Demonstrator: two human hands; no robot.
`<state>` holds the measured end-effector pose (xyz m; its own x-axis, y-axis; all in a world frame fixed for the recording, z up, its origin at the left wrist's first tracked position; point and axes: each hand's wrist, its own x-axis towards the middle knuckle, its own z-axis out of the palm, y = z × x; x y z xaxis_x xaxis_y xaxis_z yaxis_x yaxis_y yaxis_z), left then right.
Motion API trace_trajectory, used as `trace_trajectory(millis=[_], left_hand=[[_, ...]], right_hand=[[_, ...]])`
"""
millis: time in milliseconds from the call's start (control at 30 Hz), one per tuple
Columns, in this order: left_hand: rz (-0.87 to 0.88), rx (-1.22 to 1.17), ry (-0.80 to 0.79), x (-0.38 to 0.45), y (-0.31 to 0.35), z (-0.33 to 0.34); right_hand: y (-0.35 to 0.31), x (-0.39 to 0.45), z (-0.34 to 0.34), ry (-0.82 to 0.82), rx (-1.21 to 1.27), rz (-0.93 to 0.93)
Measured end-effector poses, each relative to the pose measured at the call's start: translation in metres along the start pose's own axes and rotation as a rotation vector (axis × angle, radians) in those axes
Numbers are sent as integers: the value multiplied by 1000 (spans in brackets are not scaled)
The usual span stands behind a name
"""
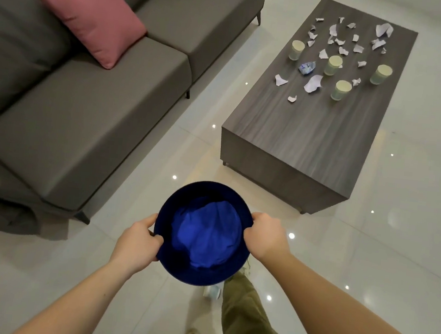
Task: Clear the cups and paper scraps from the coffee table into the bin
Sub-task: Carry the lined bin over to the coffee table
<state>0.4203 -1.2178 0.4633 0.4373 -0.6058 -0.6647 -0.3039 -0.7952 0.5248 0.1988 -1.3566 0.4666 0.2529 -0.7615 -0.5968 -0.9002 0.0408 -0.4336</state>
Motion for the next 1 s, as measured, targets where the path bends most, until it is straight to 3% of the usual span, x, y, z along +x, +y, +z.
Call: trace_trajectory(millis=[433, 767, 1000], left_hand=[[-71, 24, 56, 188, 40, 20], [-90, 26, 2, 402, -38, 77], [-81, -12, -30, 502, -76, 108]], right_hand=[[-14, 205, 5, -81, 39, -2], [22, 390, 122, -47, -14, 78], [43, 471, 177, -61, -12, 132]])
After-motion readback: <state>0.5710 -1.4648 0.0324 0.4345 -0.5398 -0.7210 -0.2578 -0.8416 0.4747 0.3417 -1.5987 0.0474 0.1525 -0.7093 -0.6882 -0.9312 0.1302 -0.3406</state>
